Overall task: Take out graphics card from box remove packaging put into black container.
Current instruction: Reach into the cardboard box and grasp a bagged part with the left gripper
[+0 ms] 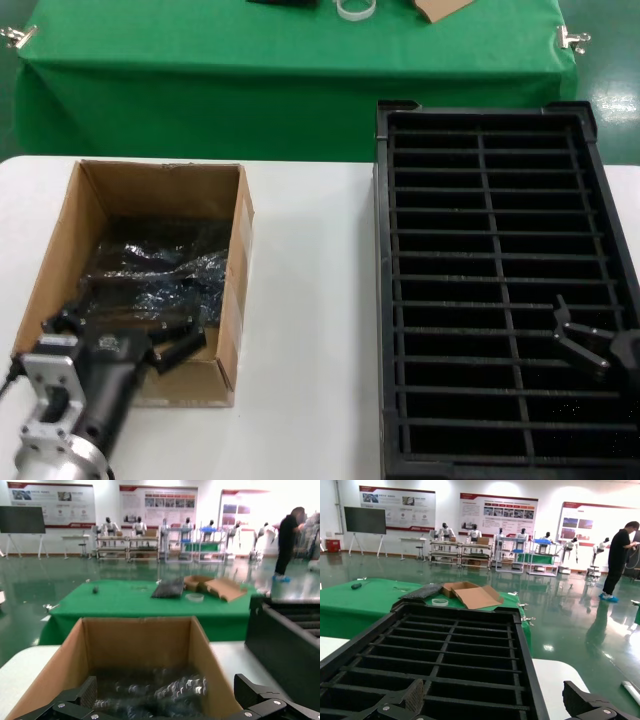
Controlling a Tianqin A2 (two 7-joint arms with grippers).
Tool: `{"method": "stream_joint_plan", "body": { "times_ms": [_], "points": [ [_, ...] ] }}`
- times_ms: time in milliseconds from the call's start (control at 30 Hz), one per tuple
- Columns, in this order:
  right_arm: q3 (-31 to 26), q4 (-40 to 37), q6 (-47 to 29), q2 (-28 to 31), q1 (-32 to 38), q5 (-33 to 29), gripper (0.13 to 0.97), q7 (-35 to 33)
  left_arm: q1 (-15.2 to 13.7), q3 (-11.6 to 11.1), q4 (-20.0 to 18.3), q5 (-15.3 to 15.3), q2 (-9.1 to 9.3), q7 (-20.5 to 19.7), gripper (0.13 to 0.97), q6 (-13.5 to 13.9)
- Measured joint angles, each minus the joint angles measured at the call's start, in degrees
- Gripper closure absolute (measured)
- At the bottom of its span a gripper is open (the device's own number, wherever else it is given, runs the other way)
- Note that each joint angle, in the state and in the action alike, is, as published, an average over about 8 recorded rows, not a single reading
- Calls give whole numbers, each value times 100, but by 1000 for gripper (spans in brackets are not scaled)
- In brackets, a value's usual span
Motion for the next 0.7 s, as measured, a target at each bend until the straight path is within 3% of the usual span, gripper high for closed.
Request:
{"method": "stream_joint_plan", "body": {
  "times_ms": [100, 200, 333, 433, 567, 700],
  "points": [
    [0, 0, 0, 0, 0, 0, 129, 0, -30, -36, -157, -83, -130, -76, 132, -46],
    [0, 0, 0, 0, 0, 0, 129, 0, -140, -74, -353, -236, -398, -112, 132, -214],
    [0, 0, 0, 0, 0, 0, 129, 0, -467, -83, -475, -549, -923, -27, 132, -591],
    [0, 0, 0, 0, 0, 0, 129, 0, -817, 66, -451, -947, -1455, 130, 132, -881],
    [0, 0, 0, 0, 0, 0, 129, 0, -1356, 657, -313, -1727, -2280, 533, 132, -1109],
    [0, 0, 0, 0, 0, 0, 129, 0, -1933, 1606, 9, -2594, -2988, 1275, 132, -1134]
  ]
}}
